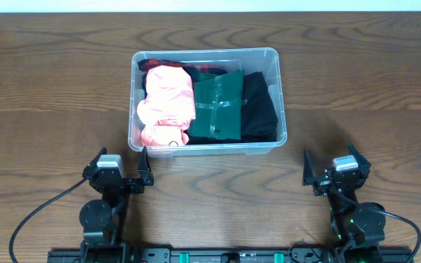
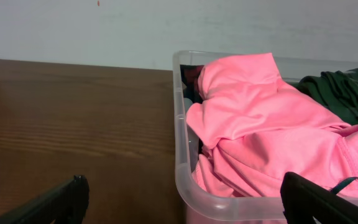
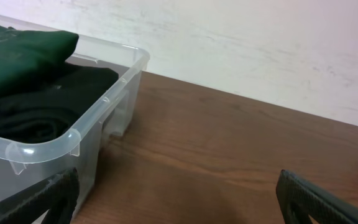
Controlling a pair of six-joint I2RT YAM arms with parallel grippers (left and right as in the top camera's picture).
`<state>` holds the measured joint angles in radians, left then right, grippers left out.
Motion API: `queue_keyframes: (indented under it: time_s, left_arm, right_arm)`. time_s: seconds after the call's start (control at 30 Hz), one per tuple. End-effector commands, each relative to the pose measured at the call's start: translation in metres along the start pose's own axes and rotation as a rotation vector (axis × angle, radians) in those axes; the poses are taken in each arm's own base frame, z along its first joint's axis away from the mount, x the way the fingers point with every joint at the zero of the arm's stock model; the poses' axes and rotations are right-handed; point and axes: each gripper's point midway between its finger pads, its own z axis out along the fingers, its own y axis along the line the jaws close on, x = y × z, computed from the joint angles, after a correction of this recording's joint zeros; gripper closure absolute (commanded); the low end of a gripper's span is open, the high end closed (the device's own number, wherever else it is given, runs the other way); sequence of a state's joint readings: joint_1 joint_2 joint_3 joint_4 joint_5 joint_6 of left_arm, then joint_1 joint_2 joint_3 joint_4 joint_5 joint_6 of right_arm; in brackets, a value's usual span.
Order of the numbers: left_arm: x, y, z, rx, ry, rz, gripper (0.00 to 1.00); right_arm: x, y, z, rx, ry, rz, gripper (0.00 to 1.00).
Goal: Pack container
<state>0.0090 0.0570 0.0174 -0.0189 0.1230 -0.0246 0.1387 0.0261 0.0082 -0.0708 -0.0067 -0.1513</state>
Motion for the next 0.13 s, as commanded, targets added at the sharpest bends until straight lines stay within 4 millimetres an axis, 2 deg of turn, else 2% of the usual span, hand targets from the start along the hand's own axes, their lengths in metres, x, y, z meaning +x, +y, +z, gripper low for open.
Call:
queue_keyframes:
  time_s: [0.0,0.1]
  left_arm:
    - [0.0161,-0.0008,0.0007,0.007,0.053,0.010,0.02]
    - [0.0161,-0.0008,0.0007,0.007,0.053,0.010,0.02]
  right_arm:
    - [0.0026,-0.0036,0.0001,0.016,0.008,-0.013,0.01]
    - [0.0024,-0.0036,0.0001,0.016,0.008,-0.013,0.01]
